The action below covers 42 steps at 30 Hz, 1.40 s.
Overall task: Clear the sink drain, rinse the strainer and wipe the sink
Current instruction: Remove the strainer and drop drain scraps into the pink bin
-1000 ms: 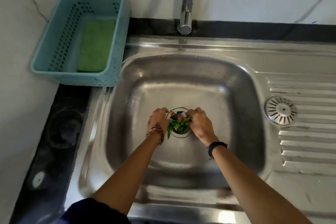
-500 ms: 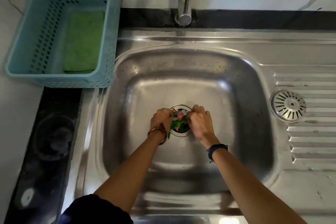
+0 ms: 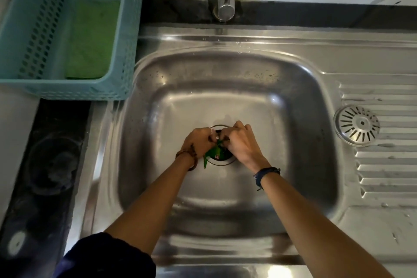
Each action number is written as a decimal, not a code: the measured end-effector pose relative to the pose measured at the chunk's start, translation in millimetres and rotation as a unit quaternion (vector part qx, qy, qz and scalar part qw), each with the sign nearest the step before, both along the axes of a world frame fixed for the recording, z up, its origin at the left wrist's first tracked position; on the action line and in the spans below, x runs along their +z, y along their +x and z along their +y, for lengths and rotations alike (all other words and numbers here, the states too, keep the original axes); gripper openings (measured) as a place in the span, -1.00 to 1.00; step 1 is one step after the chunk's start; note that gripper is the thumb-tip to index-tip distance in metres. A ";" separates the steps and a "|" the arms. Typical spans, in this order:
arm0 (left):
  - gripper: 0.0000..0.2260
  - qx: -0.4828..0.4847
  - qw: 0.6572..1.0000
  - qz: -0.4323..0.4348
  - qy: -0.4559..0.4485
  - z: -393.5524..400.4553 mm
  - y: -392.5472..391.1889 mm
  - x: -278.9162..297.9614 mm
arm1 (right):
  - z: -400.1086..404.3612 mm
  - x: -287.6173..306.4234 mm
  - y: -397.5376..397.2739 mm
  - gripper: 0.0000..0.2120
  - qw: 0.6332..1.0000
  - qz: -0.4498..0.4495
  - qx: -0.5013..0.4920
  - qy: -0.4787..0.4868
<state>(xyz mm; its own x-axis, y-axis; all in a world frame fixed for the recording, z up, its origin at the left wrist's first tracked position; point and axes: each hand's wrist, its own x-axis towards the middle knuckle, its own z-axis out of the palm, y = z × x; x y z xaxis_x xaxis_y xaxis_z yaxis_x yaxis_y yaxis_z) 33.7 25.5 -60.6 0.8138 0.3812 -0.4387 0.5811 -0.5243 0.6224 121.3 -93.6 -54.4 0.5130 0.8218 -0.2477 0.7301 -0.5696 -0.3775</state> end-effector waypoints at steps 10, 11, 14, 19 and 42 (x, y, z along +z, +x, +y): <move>-0.91 0.138 0.987 -0.049 -0.070 6.9 5.9 32.1 | 6.0 30.1 6.6 -0.69 0.959 0.191 -0.182 0.107; -0.88 0.159 0.982 -0.054 -0.090 7.9 6.4 39.0 | 6.9 37.1 8.1 -0.68 0.938 0.236 -0.216 0.129; -0.86 0.223 0.960 -0.040 -0.166 8.6 4.2 62.6 | 7.7 57.9 11.7 -0.74 0.898 0.303 -0.269 0.170; -0.94 0.308 0.916 -0.073 -0.247 -3.5 -14.0 104.3 | 4.8 99.2 5.5 -0.77 0.847 0.393 -0.284 0.218; -0.92 0.713 0.580 -0.352 -0.175 -240.5 -379.9 212.5 | -84.8 187.1 -315.3 -0.81 0.788 0.576 0.037 0.213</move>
